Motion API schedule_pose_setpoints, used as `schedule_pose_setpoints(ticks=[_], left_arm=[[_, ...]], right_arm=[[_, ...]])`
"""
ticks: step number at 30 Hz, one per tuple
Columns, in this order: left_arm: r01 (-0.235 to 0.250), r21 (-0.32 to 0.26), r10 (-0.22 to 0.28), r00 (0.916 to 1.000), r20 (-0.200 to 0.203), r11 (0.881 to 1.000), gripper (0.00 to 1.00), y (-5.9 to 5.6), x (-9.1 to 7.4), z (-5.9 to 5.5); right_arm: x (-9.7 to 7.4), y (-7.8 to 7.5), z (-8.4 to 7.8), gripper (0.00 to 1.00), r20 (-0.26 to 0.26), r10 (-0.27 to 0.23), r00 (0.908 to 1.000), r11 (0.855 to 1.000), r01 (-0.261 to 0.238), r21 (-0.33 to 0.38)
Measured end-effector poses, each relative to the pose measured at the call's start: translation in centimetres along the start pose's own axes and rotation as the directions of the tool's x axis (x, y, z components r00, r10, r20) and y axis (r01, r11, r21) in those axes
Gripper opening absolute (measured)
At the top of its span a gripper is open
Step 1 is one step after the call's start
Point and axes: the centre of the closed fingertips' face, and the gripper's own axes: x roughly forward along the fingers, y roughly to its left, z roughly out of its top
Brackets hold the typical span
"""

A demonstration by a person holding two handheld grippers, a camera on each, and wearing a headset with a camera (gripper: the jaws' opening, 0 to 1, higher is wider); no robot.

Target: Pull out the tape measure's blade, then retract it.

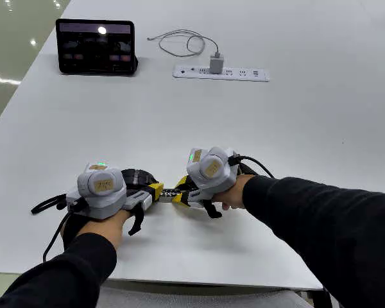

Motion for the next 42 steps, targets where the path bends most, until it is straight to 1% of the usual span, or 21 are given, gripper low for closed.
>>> schedule_pose_setpoints(ticks=[7,10,13,18,19,21,28,35,38,40,42], left_arm=[[0.011,-0.022,-0.011,0.9999,0.006,1.0,0.59,0.1,0.0,0.0],[0.019,-0.023,-0.019,0.9998,0.003,1.0,0.59,0.1,0.0,0.0],[0.021,-0.023,-0.021,0.9998,0.003,1.0,0.59,0.1,0.0,0.0],[0.021,-0.023,-0.021,0.9998,0.002,1.0,0.59,0.1,0.0,0.0],[0.021,-0.022,-0.021,0.9998,0.002,1.0,0.59,0.1,0.0,0.0],[0.021,-0.023,-0.021,0.9998,0.003,1.0,0.6,0.1,-0.1,0.0],[0.019,-0.02,-0.019,0.9998,0.004,1.0,0.6,0.1,0.0,-0.1],[0.018,-0.017,-0.018,0.9998,0.01,1.0,0.6,0.2,0.1,0.0],[0.02,-0.018,-0.02,0.9998,0.009,1.0,0.6,0.2,0.1,0.0],[0.018,-0.018,-0.018,0.9998,0.009,1.0,0.6,0.1,0.1,0.0],[0.015,-0.018,-0.015,0.9998,0.014,1.0,0.61,0.1,0.1,0.0]], right_arm=[[0.4,-0.1,0.4,0.11,0.003,0.003,1.0,1.0,-0.003,-0.014],[0.7,0.0,0.8,0.11,0.004,0.008,1.0,1.0,-0.008,-0.005],[1.3,0.2,1.4,0.11,0.011,0.011,0.9999,1.0,-0.011,-0.016],[1.7,0.3,2.1,0.11,0.018,0.012,0.9998,1.0,-0.011,-0.027],[1.6,0.3,2.0,0.11,0.012,0.015,0.9998,0.999,-0.015,-0.04],[1.6,0.2,1.9,0.11,0.015,0.021,0.9997,0.999,-0.02,-0.026],[1.6,0.4,1.8,0.12,0.024,0.022,0.9995,1.0,-0.021,-0.023],[1.7,0.4,1.8,0.12,0.01,0.003,0.9999,1.0,-0.003,-0.031],[1.7,0.4,1.8,0.12,-0.001,-0.003,1.0,0.999,0.003,-0.048],[1.7,0.4,1.8,0.12,-0.01,-0.007,0.9999,0.999,0.006,-0.042],[1.6,0.4,1.7,0.12,-0.015,-0.022,0.9996,0.999,0.022,-0.042]])
